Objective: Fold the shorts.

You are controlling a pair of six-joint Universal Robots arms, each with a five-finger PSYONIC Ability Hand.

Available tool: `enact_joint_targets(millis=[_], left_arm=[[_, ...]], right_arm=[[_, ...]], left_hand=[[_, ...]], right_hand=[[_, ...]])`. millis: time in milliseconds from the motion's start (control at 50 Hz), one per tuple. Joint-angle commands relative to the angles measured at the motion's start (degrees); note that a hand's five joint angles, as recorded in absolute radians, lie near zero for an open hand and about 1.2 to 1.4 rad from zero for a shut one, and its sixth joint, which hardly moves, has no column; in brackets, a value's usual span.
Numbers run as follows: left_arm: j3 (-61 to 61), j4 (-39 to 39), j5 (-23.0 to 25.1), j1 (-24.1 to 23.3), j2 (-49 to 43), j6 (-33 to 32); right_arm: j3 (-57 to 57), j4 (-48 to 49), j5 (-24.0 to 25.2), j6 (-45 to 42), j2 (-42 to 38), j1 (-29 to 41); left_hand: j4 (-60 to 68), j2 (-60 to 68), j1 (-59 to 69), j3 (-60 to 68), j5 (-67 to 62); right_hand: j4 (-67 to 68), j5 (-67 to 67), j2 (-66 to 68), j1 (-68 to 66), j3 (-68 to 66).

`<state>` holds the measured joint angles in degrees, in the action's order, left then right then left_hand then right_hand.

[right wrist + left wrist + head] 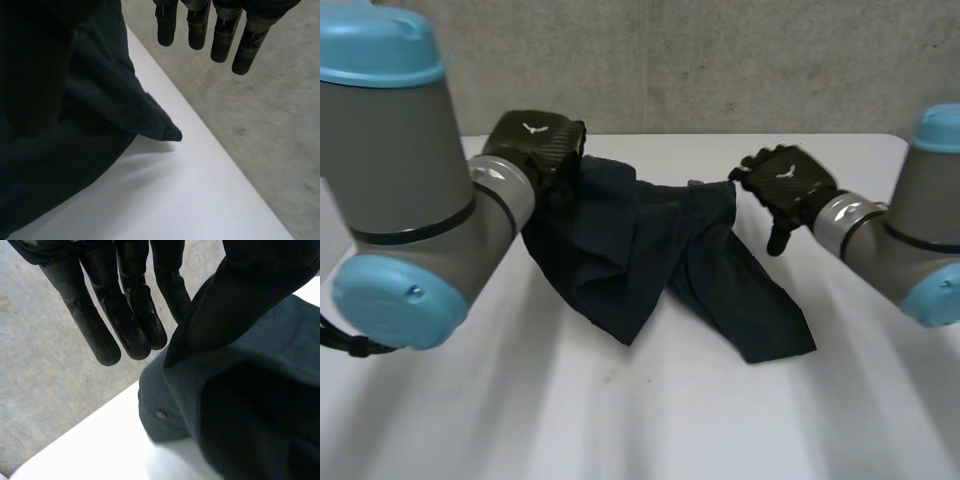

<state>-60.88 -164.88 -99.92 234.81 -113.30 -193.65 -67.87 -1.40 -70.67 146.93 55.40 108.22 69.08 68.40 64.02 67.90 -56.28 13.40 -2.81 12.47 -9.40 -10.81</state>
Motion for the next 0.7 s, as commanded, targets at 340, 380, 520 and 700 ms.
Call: enact_joint_targets(millis=[340,380,520,700], left_arm=[[1.0,-2.5,-0.1,1.3,3.3,0.0],[1.3,-2.8,0.0,1.6,3.3,0.0],[1.8,-3.0,0.0,1.5,3.3,0.0],[1.6,-3.1,0.1,1.3,3.4,0.1]], right_arm=[[1.4,15.2,-5.0,3.6,-8.9,7.9],[1.2,15.1,-5.8,4.2,-8.1,8.0],[3.3,12.7,-9.3,5.1,-5.7,7.7],[5.9,5.2,3.1,5.8,-9.2,6.5]], left_hand=[[10.9,11.6,16.0,12.1,-13.7],[10.9,11.6,16.0,12.1,-13.7],[10.9,11.6,16.0,12.1,-13.7],[10.9,11.6,16.0,12.1,-13.7]], right_hand=[[66.6,-67.2,67.5,-70.6,-69.2],[66.6,-67.2,67.5,-70.6,-69.2],[6.9,-7.5,7.9,-10.9,-9.5],[7.8,-8.4,8.7,-11.8,-10.4]])
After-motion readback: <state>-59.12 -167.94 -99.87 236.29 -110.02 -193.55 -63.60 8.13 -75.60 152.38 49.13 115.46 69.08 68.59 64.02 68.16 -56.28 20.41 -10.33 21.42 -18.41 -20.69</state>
